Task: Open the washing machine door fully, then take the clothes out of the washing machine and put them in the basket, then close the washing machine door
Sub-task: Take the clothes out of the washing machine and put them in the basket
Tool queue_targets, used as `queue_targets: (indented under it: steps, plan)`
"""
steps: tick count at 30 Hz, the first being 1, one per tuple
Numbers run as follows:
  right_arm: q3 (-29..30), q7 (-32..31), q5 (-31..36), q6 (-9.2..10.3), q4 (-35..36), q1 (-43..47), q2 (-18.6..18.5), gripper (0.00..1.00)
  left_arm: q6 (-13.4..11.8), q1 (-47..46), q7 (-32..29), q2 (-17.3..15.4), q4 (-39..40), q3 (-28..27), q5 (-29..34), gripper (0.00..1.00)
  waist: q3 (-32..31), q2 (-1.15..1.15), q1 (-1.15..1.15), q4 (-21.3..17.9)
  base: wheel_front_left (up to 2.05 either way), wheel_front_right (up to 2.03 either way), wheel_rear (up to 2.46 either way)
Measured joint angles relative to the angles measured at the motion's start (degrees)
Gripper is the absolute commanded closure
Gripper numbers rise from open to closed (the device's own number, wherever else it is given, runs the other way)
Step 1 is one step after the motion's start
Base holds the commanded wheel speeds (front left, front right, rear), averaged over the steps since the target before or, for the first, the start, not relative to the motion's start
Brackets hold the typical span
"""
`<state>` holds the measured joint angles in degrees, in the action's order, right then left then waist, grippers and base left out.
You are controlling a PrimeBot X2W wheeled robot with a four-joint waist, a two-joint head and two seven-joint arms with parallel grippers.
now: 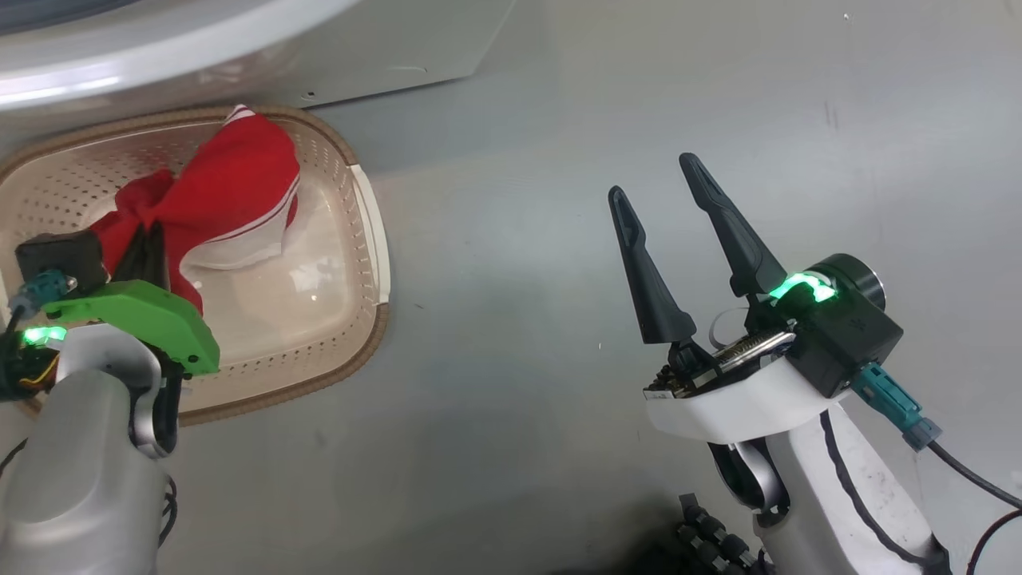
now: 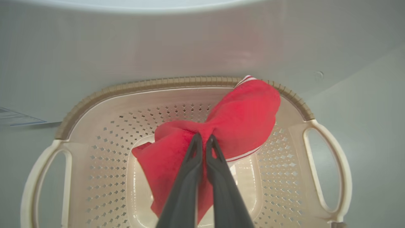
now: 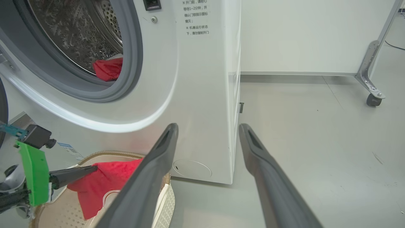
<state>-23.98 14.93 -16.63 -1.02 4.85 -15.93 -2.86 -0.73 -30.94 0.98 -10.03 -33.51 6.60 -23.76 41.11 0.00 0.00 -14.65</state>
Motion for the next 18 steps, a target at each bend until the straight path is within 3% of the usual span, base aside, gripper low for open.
queue_targets:
  steps: [13, 15, 16, 18]
  plan:
    - [-0.1, 0.0, -0.8, 1.05, -0.6, -1.6, 0.0, 0.0, 0.1, -4.8, -1.9, 0.0, -8.8, -0.7, -1.5, 1.0, 3.5, 0.0, 0.0, -2.3, 0.0, 0.0, 0.0]
    - [-0.1, 0.0, -0.9, 1.16, -0.9, -1.9, 0.0, 0.0, 0.6, -5.3, -1.8, 0.0, -9.8, -0.6, -1.5, 0.76, 3.5, 0.0, 0.0, -2.2, 0.0, 0.0, 0.0]
    - [-0.1, 0.0, -0.9, 1.18, -1.1, -2.1, 0.0, 0.0, 0.6, -5.6, -1.4, 0.1, -10.5, -0.7, -1.6, 0.76, 3.4, 0.0, 0.0, -2.2, 0.0, 0.0, 0.0]
    - [-0.1, 0.0, -0.9, 1.24, -1.3, -2.4, 0.0, 0.0, 0.6, -5.8, -1.2, 0.1, -11.4, -0.7, -1.7, 0.55, 3.1, 0.0, 0.0, -2.1, 0.0, 0.0, 0.0]
